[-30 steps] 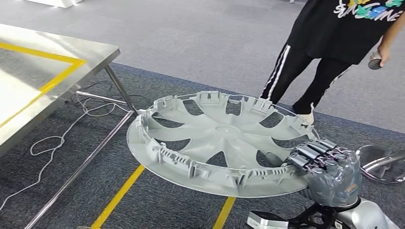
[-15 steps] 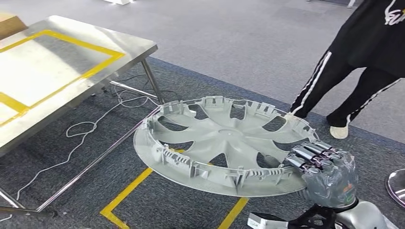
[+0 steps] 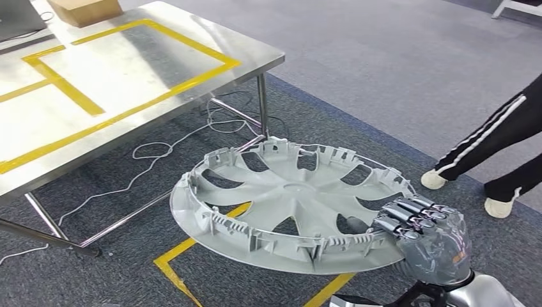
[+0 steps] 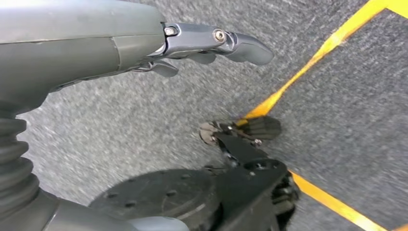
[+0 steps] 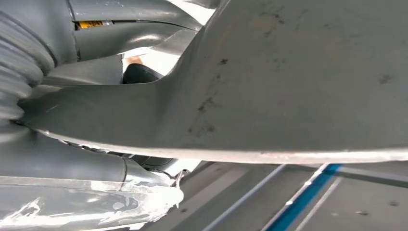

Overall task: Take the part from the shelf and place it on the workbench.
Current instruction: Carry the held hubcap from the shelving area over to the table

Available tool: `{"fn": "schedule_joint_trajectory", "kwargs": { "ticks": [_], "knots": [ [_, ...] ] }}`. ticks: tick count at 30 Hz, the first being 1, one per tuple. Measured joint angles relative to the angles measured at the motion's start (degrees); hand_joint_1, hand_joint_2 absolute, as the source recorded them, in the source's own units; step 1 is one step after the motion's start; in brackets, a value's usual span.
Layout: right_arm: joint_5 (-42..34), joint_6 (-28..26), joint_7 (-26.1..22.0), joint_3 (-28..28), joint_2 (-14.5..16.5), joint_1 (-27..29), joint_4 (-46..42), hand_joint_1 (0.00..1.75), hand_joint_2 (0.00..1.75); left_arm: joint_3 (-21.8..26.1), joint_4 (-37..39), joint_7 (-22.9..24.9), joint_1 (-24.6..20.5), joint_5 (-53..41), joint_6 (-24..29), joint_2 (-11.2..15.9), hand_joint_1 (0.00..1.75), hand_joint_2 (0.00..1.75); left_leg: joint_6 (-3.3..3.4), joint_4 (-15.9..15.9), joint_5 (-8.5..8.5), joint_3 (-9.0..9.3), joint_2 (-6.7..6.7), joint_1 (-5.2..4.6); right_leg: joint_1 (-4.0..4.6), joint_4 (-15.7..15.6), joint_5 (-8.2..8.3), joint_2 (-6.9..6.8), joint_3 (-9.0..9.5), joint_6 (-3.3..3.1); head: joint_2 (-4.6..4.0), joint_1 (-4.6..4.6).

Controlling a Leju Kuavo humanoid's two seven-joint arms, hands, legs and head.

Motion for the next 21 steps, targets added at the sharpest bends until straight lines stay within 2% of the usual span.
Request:
{"fn": "schedule_joint_trajectory", "kwargs": {
  "ticks": [1,2,3,4,5,6,7,9,14,15,18,19,20,21],
  "knots": [
    [-0.02,0.03,0.02,0.13,-0.02,0.08,0.03,1.75,1.75,0.0,-0.19,0.01,0.01,-0.02,0.25,-0.01,0.0,1.75,-0.01,0.05,0.0,0.04,-0.84,0.04,-0.06,1.54,0.05,0.18,-0.93,0.17,0.0,0.02],
    [-0.04,0.07,0.05,0.22,-0.07,0.15,0.05,1.75,1.75,-0.01,-0.58,0.01,0.05,-0.02,0.65,0.05,0.0,1.75,-0.08,0.16,-0.03,0.11,-1.72,0.14,-0.17,0.54,1.27,0.25,-0.59,0.33,0.0,0.0],
    [-0.08,0.1,0.08,0.28,-0.1,0.21,0.07,1.75,1.75,-0.01,-1.15,0.02,0.09,-0.01,1.16,0.2,0.0,1.75,-0.24,0.37,-0.11,0.17,-2.59,0.3,-0.37,-2.49,3.24,0.58,0.82,0.54,0.0,0.02],
    [-0.11,0.14,0.11,0.31,-0.14,0.24,0.08,1.75,1.75,-0.02,-1.85,0.02,0.14,0.02,1.82,0.5,0.0,1.75,-0.55,0.66,-0.24,0.15,-3.44,0.43,-0.77,-6.4,5.07,1.77,2.71,0.87,0.0,0.06],
    [-0.16,0.17,0.15,0.36,-0.16,0.26,0.07,1.75,1.75,-0.02,-2.78,0.02,0.14,0.04,2.52,0.93,0.0,1.75,-0.94,1.18,-0.42,-0.08,-4.27,0.51,-1.22,-10.25,6.22,3.21,4.73,1.06,0.0,0.11],
    [-0.23,0.21,0.19,0.41,-0.17,0.27,0.08,1.75,1.75,-0.02,-3.72,0.02,0.13,0.05,3.12,1.45,0.0,1.75,-1.29,1.62,-0.45,-0.47,-4.99,0.56,-1.55,-12.67,6.71,4.44,6.03,1.06,0.0,0.09],
    [-0.3,0.24,0.21,0.48,-0.17,0.24,0.08,1.75,1.75,-0.02,-4.63,0.01,0.19,0.05,3.63,2.0,0.0,1.75,-1.59,1.96,-0.38,-0.94,-5.64,0.57,-1.73,-13.76,6.61,5.22,6.62,0.92,0.0,0.13],
    [-0.41,0.29,0.24,0.56,-0.18,0.19,0.08,1.75,1.75,-0.02,-5.77,0.0,0.34,0.06,4.08,2.64,0.0,1.75,-1.83,2.21,-0.1,-1.57,-6.37,0.62,-1.58,-13.66,6.45,4.8,6.57,0.42,0.0,0.06],
    [-0.43,0.3,0.24,0.59,-0.18,0.19,0.08,1.75,1.75,-0.02,-6.22,0.0,0.56,0.09,4.21,2.84,0.0,1.75,-2.02,2.22,0.01,-1.79,-6.93,0.69,-1.43,-13.41,6.4,4.24,6.45,0.26,0.01,0.02],
    [-0.44,0.31,0.27,0.63,-0.18,0.2,0.08,1.75,1.75,-0.02,-6.56,0.01,0.65,0.1,4.25,2.98,0.0,1.75,-2.2,2.55,-0.33,-1.99,-6.34,0.64,-1.5,-13.38,6.37,3.72,6.49,-0.01,0.01,-0.03],
    [-0.69,0.48,0.4,0.79,-0.2,0.25,0.07,1.75,1.75,-0.05,-9.04,0.01,0.63,0.17,5.23,3.79,0.0,1.75,-3.26,16.0,-6.57,-8.34,-0.63,0.7,-1.36,-13.43,6.21,-0.57,6.69,-1.13,0.0,-0.65],
    [-0.79,0.55,0.42,0.82,-0.2,0.27,0.07,1.75,1.75,-0.07,-9.79,0.0,0.63,0.21,5.59,3.99,0.0,1.75,-3.32,19.14,-7.51,-9.7,0.59,0.75,-1.16,-13.45,6.14,-1.96,6.76,-1.31,0.0,-0.81],
    [-0.83,0.59,0.42,0.84,-0.2,0.25,0.07,1.75,1.75,-0.07,-10.13,0.0,0.73,0.25,5.68,4.11,0.0,1.75,-3.01,17.01,-6.02,-8.47,0.78,0.66,-1.04,-13.46,6.08,-2.67,6.88,-1.36,0.0,-0.81],
    [-0.85,0.61,0.41,0.85,-0.2,0.23,0.07,1.75,1.75,-0.08,-10.45,0.0,0.82,0.27,5.77,4.27,0.0,1.75,-2.48,13.35,-4.11,-6.34,1.4,0.43,-0.91,-13.54,6.02,-3.35,7.08,-1.41,0.0,-0.81]
  ]
}}
